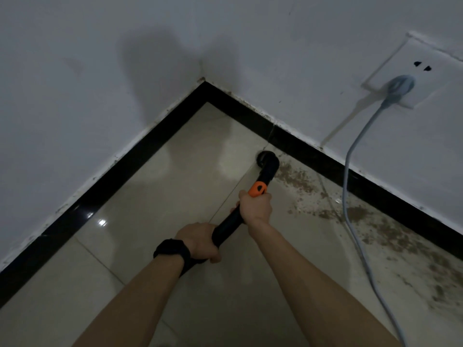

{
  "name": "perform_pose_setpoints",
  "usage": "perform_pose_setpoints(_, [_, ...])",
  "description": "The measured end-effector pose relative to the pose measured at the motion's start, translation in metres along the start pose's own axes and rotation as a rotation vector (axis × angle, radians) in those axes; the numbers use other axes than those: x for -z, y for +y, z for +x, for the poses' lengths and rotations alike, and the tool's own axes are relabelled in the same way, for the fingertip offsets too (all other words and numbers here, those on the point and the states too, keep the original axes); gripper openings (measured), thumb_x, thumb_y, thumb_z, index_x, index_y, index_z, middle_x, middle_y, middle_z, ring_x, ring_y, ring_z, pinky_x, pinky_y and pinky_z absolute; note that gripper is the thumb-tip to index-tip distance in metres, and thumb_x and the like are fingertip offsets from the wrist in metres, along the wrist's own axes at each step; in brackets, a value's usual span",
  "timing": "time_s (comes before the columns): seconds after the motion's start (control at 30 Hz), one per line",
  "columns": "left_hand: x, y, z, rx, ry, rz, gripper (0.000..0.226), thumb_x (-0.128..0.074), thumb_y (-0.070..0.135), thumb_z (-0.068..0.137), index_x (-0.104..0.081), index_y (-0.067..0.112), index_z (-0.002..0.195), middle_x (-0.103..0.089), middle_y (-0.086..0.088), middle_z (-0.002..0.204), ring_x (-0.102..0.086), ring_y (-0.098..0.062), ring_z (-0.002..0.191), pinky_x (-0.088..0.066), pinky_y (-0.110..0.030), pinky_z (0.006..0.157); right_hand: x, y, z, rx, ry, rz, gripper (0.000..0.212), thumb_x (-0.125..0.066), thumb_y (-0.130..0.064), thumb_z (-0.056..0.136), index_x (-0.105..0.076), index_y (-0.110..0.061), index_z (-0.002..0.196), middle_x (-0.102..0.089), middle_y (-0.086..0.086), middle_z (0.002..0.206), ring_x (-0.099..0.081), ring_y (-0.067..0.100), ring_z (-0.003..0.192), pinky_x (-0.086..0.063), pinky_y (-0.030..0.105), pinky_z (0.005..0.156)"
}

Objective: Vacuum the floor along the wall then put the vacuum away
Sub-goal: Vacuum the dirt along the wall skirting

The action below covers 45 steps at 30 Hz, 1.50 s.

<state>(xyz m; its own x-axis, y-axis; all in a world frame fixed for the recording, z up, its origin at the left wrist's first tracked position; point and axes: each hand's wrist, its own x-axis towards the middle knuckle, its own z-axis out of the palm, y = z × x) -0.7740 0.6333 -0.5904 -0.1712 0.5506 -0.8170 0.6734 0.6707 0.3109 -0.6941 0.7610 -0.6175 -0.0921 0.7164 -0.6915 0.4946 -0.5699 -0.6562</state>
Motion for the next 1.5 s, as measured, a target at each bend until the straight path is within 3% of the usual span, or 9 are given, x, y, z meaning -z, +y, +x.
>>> perform_pose_setpoints(0.17, [-0.004,0.017,0.011,-0.067,0.132,-0.070,0.054,-0.080,0.030,0.069,-0.049,0.020,0.111,-0.064,-0.002,0.103,-0.064,-0.021,0.087,-0.057,-0.032,0.071,0.010,-0.009,0.027,0.016,0.060,-0.040,0.063,-0.064,-0.045,0.066,-0.046,-0.013,0.117,-0.068,0.015,0.096,-0.073,0.036,0.075,-0.063,0.051,0.068])
perform_pose_setpoints(0.33, [-0.008,0.022,0.018,-0.133,0.222,-0.132,0.057,-0.077,0.029,0.074,-0.040,0.020,0.116,-0.060,-0.006,0.101,-0.062,-0.024,0.086,-0.058,-0.039,0.071,0.008,-0.025,0.036,0.042,0.096,-0.137,0.072,-0.057,-0.045,0.065,-0.040,-0.010,0.125,-0.067,0.016,0.104,-0.072,0.038,0.084,-0.062,0.050,0.076])
perform_pose_setpoints(0.53, [-0.013,0.020,0.020,-0.096,0.221,-0.131,0.058,-0.076,0.033,0.079,-0.040,0.015,0.121,-0.060,-0.009,0.108,-0.061,-0.026,0.091,-0.057,-0.040,0.076,0.013,-0.038,0.019,0.038,0.099,-0.290,0.059,-0.059,-0.030,0.095,-0.033,0.002,0.137,-0.061,0.021,0.124,-0.065,0.038,0.108,-0.054,0.037,0.086])
perform_pose_setpoints(0.77, [-0.001,0.030,0.017,-0.081,0.113,-0.084,0.047,-0.080,0.030,0.076,-0.046,0.020,0.106,-0.063,-0.006,0.112,-0.057,-0.019,0.087,-0.046,-0.027,0.068,0.024,-0.040,0.015,0.044,0.079,-0.318,0.060,-0.060,-0.032,0.094,-0.037,0.001,0.138,-0.062,0.021,0.126,-0.064,0.036,0.110,-0.051,0.035,0.085])
perform_pose_setpoints(0.97, [-0.008,0.030,0.010,-0.050,-0.076,0.025,0.053,-0.083,0.033,0.070,-0.060,0.022,0.117,-0.067,-0.003,0.116,-0.065,-0.020,0.100,-0.057,-0.032,0.083,0.032,-0.016,-0.010,0.026,0.061,-0.271,0.063,-0.061,-0.035,0.090,-0.035,-0.004,0.139,-0.064,0.014,0.109,-0.068,0.035,0.093,-0.060,0.044,0.081])
perform_pose_setpoints(1.07, [-0.011,0.029,0.005,-0.011,-0.146,0.108,0.058,-0.086,0.037,0.066,-0.065,0.019,0.117,-0.068,-0.003,0.114,-0.067,-0.020,0.098,-0.059,-0.031,0.080,0.029,0.001,-0.021,0.026,0.035,-0.223,0.073,-0.058,-0.043,0.078,-0.034,-0.008,0.138,-0.068,0.016,0.108,-0.070,0.035,0.089,-0.061,0.047,0.082])
perform_pose_setpoints(1.27, [-0.011,0.025,-0.005,0.074,-0.220,0.213,0.059,-0.087,0.038,0.065,-0.068,0.016,0.116,-0.071,-0.004,0.112,-0.070,-0.020,0.097,-0.060,-0.032,0.080,0.028,0.016,-0.037,0.006,0.028,-0.197,0.058,-0.063,-0.033,0.089,-0.037,-0.005,0.133,-0.063,0.010,0.103,-0.067,0.030,0.086,-0.057,0.038,0.076])
perform_pose_setpoints(1.4, [-0.014,0.018,-0.009,0.110,-0.284,0.254,0.061,-0.089,0.039,0.061,-0.070,0.015,0.114,-0.072,-0.004,0.111,-0.070,-0.021,0.097,-0.061,-0.036,0.083,0.019,0.027,-0.049,-0.007,0.007,-0.126,0.068,-0.060,-0.040,0.079,-0.037,-0.008,0.135,-0.065,0.010,0.099,-0.072,0.033,0.079,-0.063,0.044,0.074])
perform_pose_setpoints(1.5, [-0.017,0.012,-0.012,0.153,-0.343,0.282,0.061,-0.090,0.040,0.059,-0.071,0.016,0.112,-0.073,-0.003,0.111,-0.070,-0.021,0.098,-0.061,-0.038,0.086,0.019,0.037,-0.057,-0.011,-0.003,-0.137,0.057,-0.062,-0.035,0.087,-0.038,-0.006,0.130,-0.061,0.006,0.100,-0.064,0.023,0.076,-0.052,0.029,0.062])
